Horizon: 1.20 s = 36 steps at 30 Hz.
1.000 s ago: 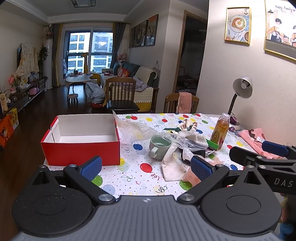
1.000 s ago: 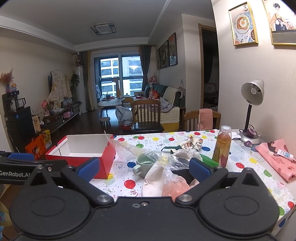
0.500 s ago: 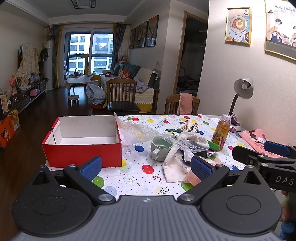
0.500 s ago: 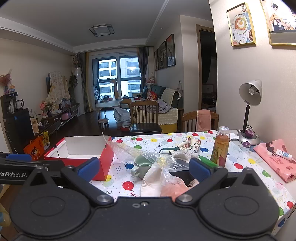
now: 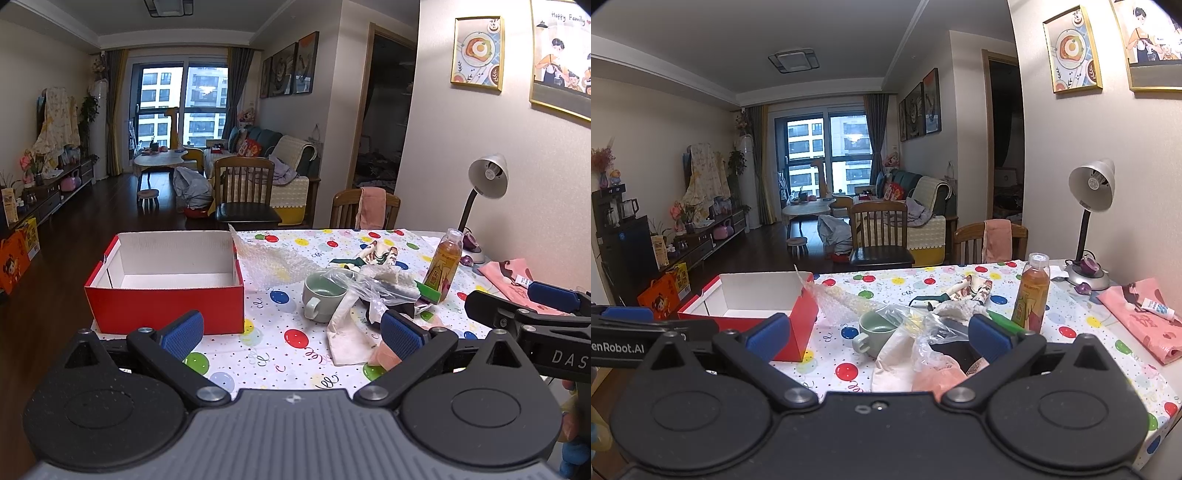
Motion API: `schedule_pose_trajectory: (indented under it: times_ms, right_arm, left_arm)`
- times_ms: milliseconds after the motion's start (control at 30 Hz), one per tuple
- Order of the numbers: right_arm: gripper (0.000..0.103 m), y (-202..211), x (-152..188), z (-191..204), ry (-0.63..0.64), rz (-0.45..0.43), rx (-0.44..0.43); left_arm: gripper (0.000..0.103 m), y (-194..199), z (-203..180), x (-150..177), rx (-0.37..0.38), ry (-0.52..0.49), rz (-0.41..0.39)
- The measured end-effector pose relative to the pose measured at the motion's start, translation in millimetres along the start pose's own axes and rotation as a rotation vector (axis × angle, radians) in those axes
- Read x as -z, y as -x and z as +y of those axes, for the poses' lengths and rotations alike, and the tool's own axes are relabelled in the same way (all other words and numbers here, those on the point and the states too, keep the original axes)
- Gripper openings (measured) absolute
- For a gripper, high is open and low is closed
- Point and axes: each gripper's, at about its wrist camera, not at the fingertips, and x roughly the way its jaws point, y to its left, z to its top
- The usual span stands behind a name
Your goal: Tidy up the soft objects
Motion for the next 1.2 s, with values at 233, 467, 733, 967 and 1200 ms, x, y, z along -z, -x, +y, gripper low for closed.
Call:
schedule_pose_trajectory:
  times_ms: [233, 467, 733, 967, 1200]
  right_arm:
    - [0.103, -0.4, 0.3, -0.1, 0.001, 0.0, 0.0]
    - [0.103, -0.6, 0.3, -0.4, 0.0, 0.0, -0.001]
    - [0.103, -6.4, -0.7, -3.3, 0.001, 0.005, 0.009]
    - [0.103, -26.6, 0.4, -22.8, -0.001, 0.034, 0.025]
    - [0.103, -57.7, 9.4, -54.9, 0.036, 0.102, 0.004]
  left_arm:
    - [0.103, 0.0, 0.3, 0.3, 0.0, 0.0, 0.0]
    - [0.103, -0.2, 0.5, 0.4, 0.0, 0.0, 0.0]
    - [0.103, -5.9, 2.5, -6.1, 0.012, 0.01, 0.004]
    - [0.103, -30.5, -8.3, -11.6, 0.039, 0.011, 0.021]
    - [0.103, -66.1, -27.3, -16.6, 0.068, -0.018, 0.059]
